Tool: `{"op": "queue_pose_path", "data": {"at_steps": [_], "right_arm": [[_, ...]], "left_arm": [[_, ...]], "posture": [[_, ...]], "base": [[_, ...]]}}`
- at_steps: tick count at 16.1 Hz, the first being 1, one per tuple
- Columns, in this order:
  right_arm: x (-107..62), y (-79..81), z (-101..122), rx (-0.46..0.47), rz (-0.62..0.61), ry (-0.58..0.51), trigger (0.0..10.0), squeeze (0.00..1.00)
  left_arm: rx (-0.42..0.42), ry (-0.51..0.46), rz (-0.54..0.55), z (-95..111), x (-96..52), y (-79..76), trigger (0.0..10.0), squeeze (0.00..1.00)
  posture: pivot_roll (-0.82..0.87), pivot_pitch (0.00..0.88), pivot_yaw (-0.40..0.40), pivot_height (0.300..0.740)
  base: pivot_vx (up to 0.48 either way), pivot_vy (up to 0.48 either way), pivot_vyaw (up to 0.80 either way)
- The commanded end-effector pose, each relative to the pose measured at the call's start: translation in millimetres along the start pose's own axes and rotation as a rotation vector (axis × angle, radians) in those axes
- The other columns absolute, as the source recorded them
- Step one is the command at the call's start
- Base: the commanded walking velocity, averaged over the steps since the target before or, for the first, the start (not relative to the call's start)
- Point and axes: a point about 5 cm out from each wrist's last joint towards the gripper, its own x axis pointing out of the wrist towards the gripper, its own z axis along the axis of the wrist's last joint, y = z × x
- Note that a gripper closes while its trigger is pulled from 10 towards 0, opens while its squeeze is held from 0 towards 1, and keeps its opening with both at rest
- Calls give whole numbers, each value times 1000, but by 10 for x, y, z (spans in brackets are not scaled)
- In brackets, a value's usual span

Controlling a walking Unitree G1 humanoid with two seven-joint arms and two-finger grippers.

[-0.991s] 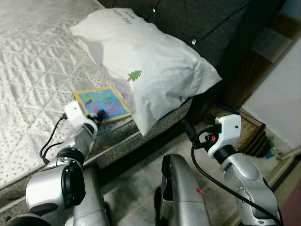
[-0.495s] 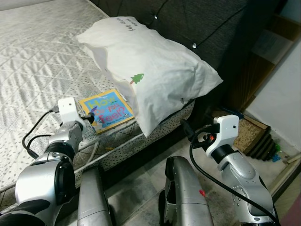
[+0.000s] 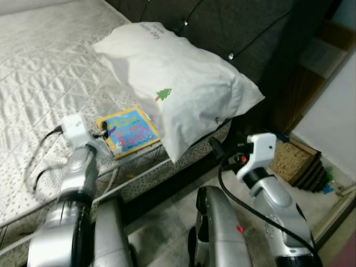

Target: Clean up the room

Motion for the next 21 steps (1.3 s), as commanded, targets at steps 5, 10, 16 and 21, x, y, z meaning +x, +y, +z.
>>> {"op": "queue_pose_path", "data": {"at_steps": [5,10,16,21], "right_arm": [[174,12,-54,-19,-38,12,10000,0],[303,120,72,47,15,-63,10000,0],[327,147,113,54,23,-85,10000,0],[282,111,57,56,6,-67,10000,0]], "left_arm": [[91,-221,-95,30,-619,90,10000,1000],[81,-238,-127,87,-750,-138,10000,1000],[86,-196,-170,31,-912,-254,10000,1000],[86,-137,-164,-30,-949,-248,10000,0]], "posture": [[49,0,-16,503],[56,18,-25,518],[42,21,-19,572],[35,0,-13,616]], "base": [[0,0,0],[0,0,0],[0,0,0],[0,0,0]]}}
